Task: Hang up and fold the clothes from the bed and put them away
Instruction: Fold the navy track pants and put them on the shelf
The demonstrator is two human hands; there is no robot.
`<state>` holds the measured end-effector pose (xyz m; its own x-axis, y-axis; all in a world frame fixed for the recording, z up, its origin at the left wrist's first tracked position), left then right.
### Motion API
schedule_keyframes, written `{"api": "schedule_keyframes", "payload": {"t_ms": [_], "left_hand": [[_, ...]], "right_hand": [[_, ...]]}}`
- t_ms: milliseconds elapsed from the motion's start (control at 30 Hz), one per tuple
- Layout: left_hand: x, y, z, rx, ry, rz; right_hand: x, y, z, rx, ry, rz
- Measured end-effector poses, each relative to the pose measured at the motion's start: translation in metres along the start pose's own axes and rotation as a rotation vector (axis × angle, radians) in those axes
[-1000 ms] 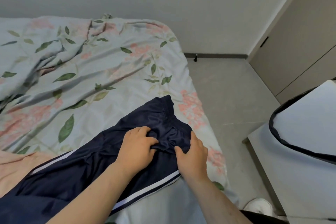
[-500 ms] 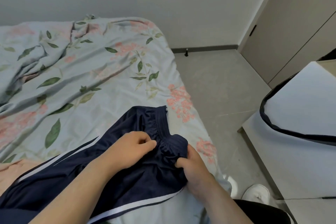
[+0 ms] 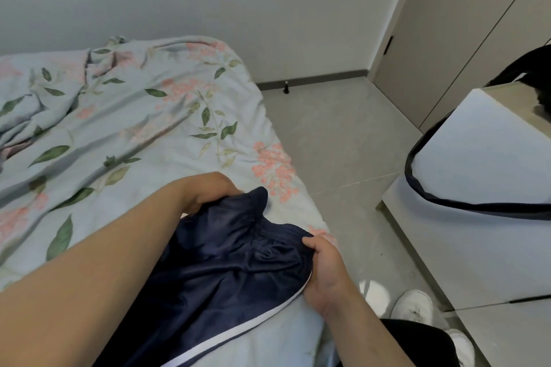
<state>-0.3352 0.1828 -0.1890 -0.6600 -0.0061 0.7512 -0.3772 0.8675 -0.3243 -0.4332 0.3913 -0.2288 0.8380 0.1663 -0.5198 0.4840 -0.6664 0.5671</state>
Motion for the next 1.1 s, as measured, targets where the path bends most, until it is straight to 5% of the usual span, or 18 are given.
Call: {"api": "schedule_keyframes", "payload": {"t_ms": [133, 267, 567, 633, 767, 833, 967, 1100], "left_hand": [[-0.005, 0.055, -0.033, -0.523, -0.13, 0.008], [-0.013, 0.085, -0.043, -0.627, -0.115, -0.025], [-0.011, 0.045, -0.048, -0.272, 0.159, -0.515], [-0.01, 0.03, -0.047, -0.152, 0.186, -0.505], [-0.018, -0.023, -0.049, 0.353, 0.165, -0.351], [-0.016, -0.024, -0.054, 0.397, 0.174, -0.355], [0.0, 0.02, -0.073, 0.175, 0.179, -0.506], [0.029, 0.03, -0.106, 0.574, 0.379, -0.209]], "right_hand": [[-0.012, -0.001, -0.002, 0.031, -0.063, -0.029], [-0.01, -0.01, -0.003, 0.079, -0.041, -0.015], [-0.013, -0.023, -0.015, 0.179, -0.056, -0.096], [-0.016, -0.028, -0.022, 0.21, -0.066, -0.084], [-0.028, -0.055, -0.041, 0.335, -0.114, -0.028], [-0.032, -0.067, -0.05, 0.397, -0.152, -0.03], [-0.032, -0.062, -0.062, 0.326, -0.193, -0.049], [-0.029, -0.053, -0.07, 0.24, -0.174, -0.006]]}}
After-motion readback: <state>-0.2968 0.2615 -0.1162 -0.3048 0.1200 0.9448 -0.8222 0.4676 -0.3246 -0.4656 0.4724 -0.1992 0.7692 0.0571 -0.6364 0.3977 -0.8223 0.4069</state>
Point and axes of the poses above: each hand's wrist, its own z-axis towards the middle knuckle, its own y-axis out of the palm, x = y × z, the point moved 10 cm from there along z, towards the middle knuckle, and after that the axes turned 8 degrees about y, right-handed, at the moved point
